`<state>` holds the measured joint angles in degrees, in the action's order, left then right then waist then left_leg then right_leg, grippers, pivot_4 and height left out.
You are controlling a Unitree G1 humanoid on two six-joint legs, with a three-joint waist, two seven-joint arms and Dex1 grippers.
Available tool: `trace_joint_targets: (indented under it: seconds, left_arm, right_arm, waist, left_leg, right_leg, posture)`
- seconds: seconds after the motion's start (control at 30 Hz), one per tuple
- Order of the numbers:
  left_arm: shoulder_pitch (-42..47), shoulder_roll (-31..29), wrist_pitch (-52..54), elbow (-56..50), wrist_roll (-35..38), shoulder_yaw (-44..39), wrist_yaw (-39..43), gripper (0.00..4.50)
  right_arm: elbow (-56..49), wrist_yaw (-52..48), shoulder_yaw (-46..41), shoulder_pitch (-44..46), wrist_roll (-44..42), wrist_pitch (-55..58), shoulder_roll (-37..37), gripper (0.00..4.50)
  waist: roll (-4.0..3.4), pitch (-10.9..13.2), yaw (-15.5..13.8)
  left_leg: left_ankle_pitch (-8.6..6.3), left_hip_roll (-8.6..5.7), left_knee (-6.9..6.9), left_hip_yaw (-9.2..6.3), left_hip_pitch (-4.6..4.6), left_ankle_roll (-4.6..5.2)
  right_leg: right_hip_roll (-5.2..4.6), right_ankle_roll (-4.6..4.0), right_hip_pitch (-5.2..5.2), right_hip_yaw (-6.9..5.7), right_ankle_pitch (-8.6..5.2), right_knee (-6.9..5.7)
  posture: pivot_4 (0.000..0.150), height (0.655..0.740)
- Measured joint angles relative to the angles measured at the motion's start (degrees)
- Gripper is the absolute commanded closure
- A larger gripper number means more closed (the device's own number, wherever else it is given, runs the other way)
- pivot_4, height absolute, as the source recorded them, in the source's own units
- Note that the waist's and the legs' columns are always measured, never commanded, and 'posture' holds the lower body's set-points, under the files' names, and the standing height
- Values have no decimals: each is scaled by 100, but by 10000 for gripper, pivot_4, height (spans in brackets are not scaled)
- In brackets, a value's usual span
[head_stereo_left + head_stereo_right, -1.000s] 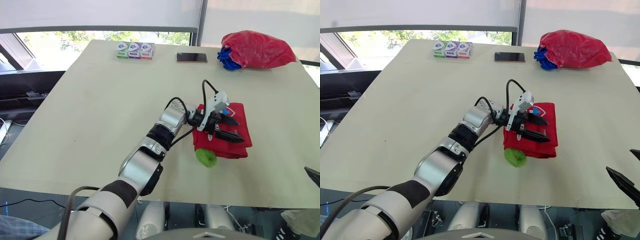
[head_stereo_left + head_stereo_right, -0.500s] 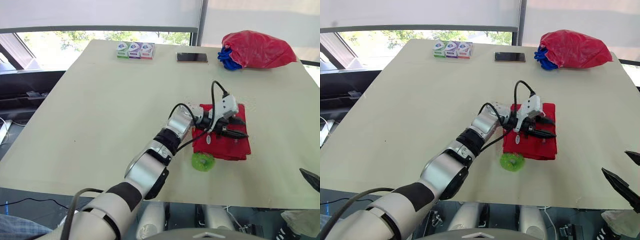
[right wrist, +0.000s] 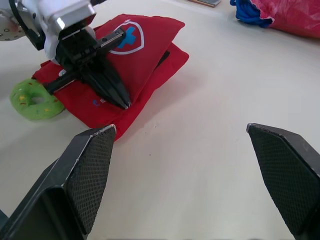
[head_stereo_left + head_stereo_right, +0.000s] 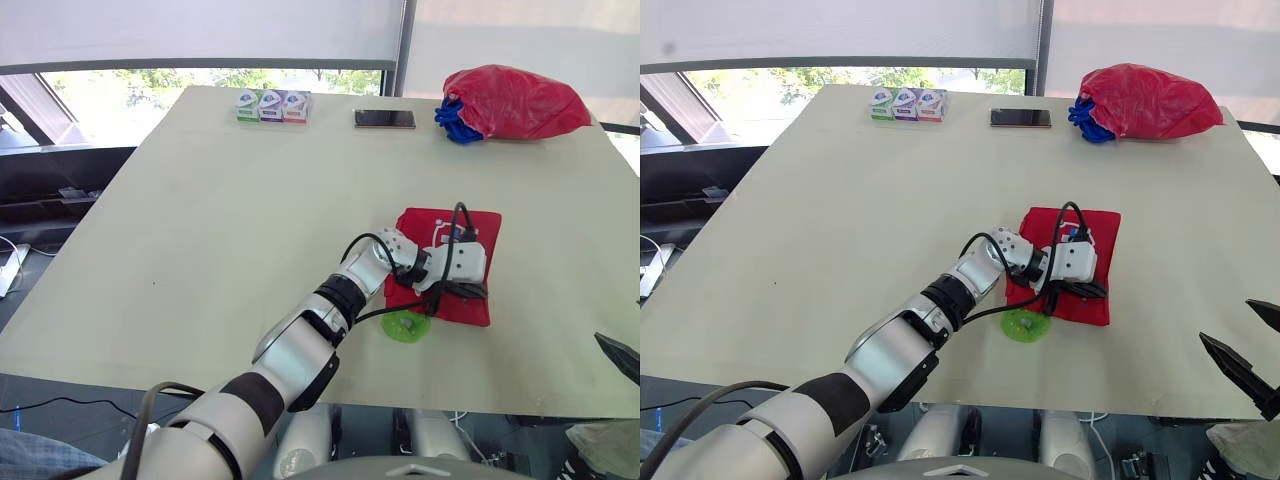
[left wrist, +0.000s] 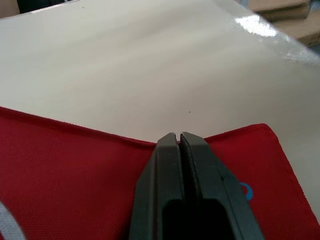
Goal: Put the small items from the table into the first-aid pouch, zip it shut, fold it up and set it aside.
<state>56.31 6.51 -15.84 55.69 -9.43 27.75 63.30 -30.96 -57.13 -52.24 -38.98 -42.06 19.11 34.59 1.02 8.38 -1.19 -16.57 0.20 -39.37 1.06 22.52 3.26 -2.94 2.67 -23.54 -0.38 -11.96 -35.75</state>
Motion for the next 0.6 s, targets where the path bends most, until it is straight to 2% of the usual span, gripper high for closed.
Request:
trace_joint_targets:
  seconds: [0.2,0.4,0.6]
  left_arm:
    - [-29,46,-210,113,-30,-82,-87,43299]
    - [42,119,142,100,349,-491,86,43299]
    - [864,96,583,106,701,-1077,-37,43299]
  right_arm:
    - [-170,124,54,0,-1,20,0,0]
    - [-221,207,55,2,-8,50,0,0]
    - [-288,269,96,9,-16,62,0,0]
  waist:
    - [-1,-2,0]
    - [-1,1,7]
    - [-2,8,13]
  left_leg:
    - [0,0,0,1,0,0]
    - [0,0,0,1,4,0]
    - [-3,0,1,0,12,5]
  right_leg:
    - [-1,1,0,-1,0,0]
    - [0,1,-3,-2,0,0]
    - [4,3,-8,-3,1,1]
  posture:
    - [1500,7400]
    - [1500,7400]
    - [1500,7400]
